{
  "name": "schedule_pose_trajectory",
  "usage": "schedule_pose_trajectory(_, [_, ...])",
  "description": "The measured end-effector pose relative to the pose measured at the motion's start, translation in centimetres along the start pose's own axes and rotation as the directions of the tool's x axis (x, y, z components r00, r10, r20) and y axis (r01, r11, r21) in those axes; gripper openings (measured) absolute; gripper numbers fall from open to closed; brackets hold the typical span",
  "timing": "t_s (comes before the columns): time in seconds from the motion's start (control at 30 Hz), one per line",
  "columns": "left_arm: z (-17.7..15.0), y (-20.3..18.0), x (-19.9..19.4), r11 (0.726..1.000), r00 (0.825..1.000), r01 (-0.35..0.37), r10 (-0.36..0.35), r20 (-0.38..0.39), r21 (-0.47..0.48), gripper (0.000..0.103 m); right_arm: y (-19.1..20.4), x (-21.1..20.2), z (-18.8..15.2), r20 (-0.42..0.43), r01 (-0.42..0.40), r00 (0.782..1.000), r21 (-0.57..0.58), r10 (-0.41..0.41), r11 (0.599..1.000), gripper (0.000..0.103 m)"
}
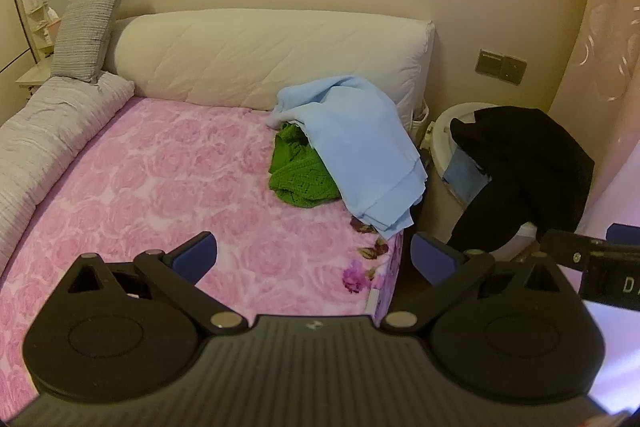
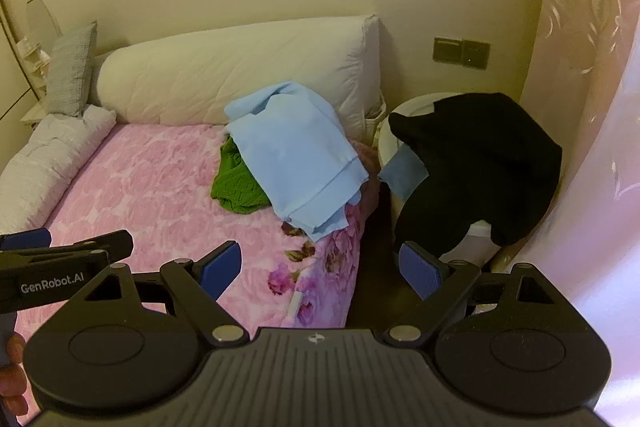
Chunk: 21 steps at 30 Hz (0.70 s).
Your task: Fold clothes
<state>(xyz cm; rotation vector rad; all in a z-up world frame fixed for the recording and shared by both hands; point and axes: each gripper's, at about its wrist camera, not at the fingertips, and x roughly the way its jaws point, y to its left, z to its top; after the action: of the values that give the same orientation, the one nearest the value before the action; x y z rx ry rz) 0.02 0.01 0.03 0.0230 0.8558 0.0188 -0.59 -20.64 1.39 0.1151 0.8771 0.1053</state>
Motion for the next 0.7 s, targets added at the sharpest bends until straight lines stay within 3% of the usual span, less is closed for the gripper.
schedule_pose_trajectory(0.2, [1.2,0.8,0.8,0.999,0.999,0.039,-0.039,-0.035,-0.011,0.102,1.1,0.1,0.4,-0.001,0.01,1.0,-0.018,-0.01,1.0,0.089])
schedule_pose_trajectory(0.7, [0.3,4.1,2.1,0.999,0.999,0.043,-0.043,-0.004,0.015,0.102,4.0,4.2,0.0,-0.014,0.035,0.999,0.019,-0.035,0.999,0.089])
